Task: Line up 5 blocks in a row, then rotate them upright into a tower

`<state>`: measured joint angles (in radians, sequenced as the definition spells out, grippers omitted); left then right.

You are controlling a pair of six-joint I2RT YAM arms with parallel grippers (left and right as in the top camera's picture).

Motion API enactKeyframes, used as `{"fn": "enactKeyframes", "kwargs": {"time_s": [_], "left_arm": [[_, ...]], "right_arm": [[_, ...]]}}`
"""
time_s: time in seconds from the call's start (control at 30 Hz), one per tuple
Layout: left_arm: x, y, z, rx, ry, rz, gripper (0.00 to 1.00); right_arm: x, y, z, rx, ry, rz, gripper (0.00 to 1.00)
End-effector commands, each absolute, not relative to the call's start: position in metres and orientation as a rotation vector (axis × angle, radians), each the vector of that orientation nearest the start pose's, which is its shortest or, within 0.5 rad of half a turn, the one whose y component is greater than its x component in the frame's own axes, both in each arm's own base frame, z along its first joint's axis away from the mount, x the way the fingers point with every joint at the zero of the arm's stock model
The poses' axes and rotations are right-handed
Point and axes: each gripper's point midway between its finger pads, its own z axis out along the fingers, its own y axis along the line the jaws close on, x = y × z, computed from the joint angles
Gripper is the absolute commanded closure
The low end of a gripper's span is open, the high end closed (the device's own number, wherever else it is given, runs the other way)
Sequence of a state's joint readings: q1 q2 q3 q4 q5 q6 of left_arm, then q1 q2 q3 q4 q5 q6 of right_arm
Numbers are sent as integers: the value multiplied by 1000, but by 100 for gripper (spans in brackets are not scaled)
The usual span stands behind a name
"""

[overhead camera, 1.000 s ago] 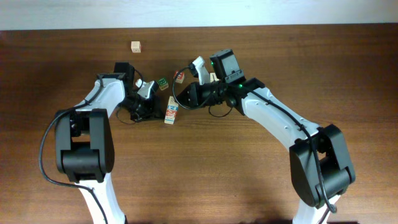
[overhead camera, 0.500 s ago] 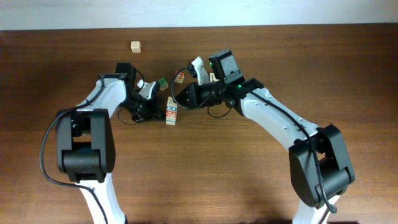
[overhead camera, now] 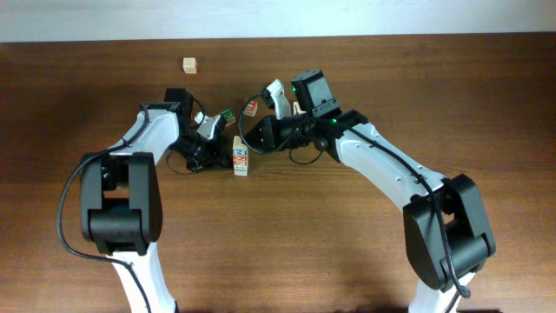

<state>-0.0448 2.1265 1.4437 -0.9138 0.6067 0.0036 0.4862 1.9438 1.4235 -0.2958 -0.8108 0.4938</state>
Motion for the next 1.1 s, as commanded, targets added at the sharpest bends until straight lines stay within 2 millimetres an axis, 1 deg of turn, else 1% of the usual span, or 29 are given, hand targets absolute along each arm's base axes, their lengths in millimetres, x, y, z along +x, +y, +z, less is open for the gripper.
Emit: {"fn": "enactKeyframes", "kwargs": {"time_s": [0.0, 0.47, 0.57, 0.83, 1.07], "left_arm": [[377, -127, 22, 97, 3003, -1027, 100], [372, -127, 23, 84, 3025, -1041, 100], [370, -129, 25, 78, 3025, -1066, 100], [370, -134, 29, 76, 3002, -1130, 100], [371, -134, 29, 77, 3000, -1125, 100]], "right_arm": [[370, 338, 118, -380, 2579, 1324, 95], [370, 338, 118, -379, 2580, 1324, 95], [370, 338, 118, -380, 2579, 1324, 96], [370, 338, 118, -380, 2580, 1324, 95], [370, 338, 118, -379, 2580, 1324, 95]]}}
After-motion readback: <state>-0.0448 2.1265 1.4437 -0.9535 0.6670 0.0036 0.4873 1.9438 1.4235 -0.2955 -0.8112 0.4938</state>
